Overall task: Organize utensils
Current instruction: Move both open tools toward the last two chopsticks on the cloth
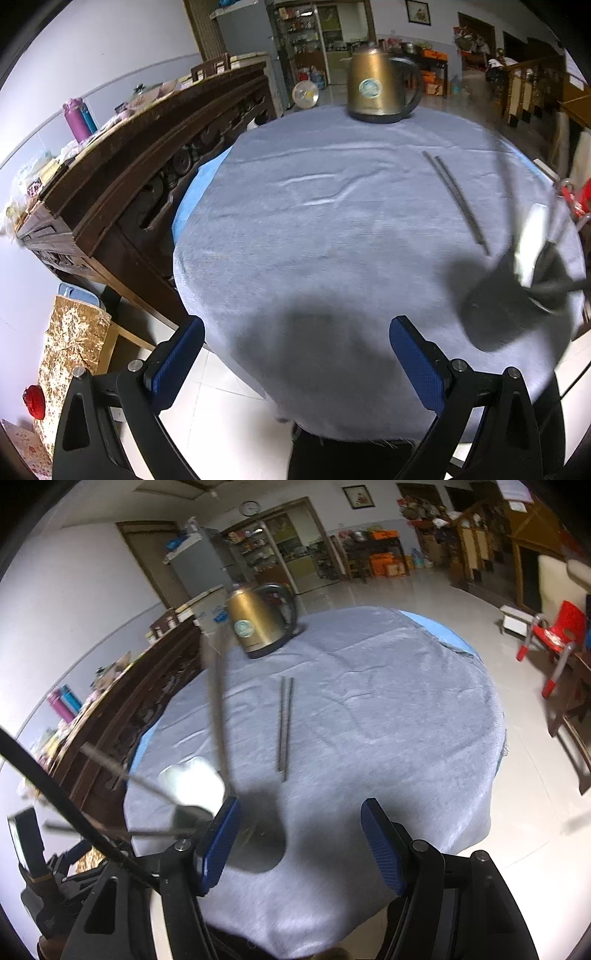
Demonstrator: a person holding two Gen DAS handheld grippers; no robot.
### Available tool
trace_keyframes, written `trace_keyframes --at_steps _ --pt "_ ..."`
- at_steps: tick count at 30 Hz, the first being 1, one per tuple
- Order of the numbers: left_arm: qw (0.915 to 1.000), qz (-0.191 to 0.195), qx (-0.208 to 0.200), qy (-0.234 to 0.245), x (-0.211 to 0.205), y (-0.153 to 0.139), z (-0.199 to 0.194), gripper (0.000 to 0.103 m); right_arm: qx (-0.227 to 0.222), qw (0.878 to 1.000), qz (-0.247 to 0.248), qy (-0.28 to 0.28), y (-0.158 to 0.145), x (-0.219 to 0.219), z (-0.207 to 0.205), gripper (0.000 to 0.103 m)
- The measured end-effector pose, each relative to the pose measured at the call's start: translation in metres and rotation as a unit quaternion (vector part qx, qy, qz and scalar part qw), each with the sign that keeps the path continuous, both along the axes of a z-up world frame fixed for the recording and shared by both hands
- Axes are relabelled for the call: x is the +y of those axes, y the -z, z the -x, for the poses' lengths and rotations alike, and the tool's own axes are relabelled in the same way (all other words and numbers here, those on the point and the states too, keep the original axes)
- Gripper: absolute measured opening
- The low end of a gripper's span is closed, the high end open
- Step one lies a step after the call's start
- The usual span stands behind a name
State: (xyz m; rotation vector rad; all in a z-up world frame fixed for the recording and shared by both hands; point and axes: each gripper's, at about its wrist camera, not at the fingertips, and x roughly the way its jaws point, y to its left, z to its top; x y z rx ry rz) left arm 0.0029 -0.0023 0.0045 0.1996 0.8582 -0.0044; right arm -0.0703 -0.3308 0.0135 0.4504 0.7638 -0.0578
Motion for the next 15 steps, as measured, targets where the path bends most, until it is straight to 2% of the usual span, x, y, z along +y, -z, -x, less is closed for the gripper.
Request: trace_keyframes --at_steps 8,15 --pt "0.9998 -0.011 0.003 0.013 0.014 0.016 -0.093 0.1 0.034 0.998 -0.029 0.04 0.027 -0.049 -0.037 0.071" --pt "0.9982 0.02 0.019 0.053 -0.034 0.013 -0.175 0.1 0.06 0.997 -0.029 0.025 0.051 -0.067 -0.078 0.07"
